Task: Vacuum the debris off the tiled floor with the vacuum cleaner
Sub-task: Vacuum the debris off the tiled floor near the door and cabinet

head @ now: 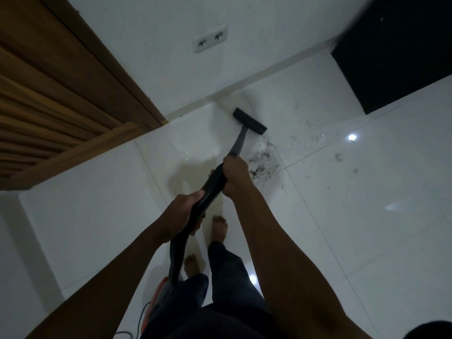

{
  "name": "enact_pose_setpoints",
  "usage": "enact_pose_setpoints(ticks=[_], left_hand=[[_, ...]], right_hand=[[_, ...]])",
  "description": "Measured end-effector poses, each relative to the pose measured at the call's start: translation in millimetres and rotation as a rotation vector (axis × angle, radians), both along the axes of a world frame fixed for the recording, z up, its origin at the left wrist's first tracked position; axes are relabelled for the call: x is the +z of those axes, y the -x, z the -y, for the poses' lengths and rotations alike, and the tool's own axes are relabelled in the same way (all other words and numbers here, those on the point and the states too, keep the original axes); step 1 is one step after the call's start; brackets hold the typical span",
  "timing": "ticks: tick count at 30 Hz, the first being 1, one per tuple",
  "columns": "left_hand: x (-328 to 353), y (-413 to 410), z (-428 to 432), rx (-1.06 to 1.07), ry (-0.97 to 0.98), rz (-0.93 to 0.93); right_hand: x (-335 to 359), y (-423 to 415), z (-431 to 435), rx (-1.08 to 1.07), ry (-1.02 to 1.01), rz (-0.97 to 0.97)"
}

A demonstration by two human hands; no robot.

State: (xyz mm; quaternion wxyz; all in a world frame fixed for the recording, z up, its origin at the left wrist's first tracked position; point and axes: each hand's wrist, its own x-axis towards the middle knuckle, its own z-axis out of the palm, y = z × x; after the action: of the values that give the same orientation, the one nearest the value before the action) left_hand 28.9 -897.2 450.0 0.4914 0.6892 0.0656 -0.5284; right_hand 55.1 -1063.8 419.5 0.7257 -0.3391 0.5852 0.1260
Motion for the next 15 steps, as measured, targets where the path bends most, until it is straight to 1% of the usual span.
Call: enact_pose_setpoints(ticks=[3, 6, 8, 11, 15], left_hand=[[-1, -2, 6, -0.035, -0.035, -0.022], [-6, -10, 13, -0.003, -0.124, -0.071], [-11, -15, 19, 0.035, -0.152, -0.071], [-14, -23, 23, 0.067, -0.123, -0.057], [-14, -21, 29, -0.032, -0.125, -0.090]], right_hand=[[-5, -4, 3, -0.007, 0.006, -0.035], [-14, -13, 2, -0.007, 0.041, -0.063], [-20, -19, 4, -0.033, 0.068, -0.044], [-29, -25, 13, -0.090, 0.047, -0.023], [-36, -12, 25, -0.111, 0.047, -0.073]])
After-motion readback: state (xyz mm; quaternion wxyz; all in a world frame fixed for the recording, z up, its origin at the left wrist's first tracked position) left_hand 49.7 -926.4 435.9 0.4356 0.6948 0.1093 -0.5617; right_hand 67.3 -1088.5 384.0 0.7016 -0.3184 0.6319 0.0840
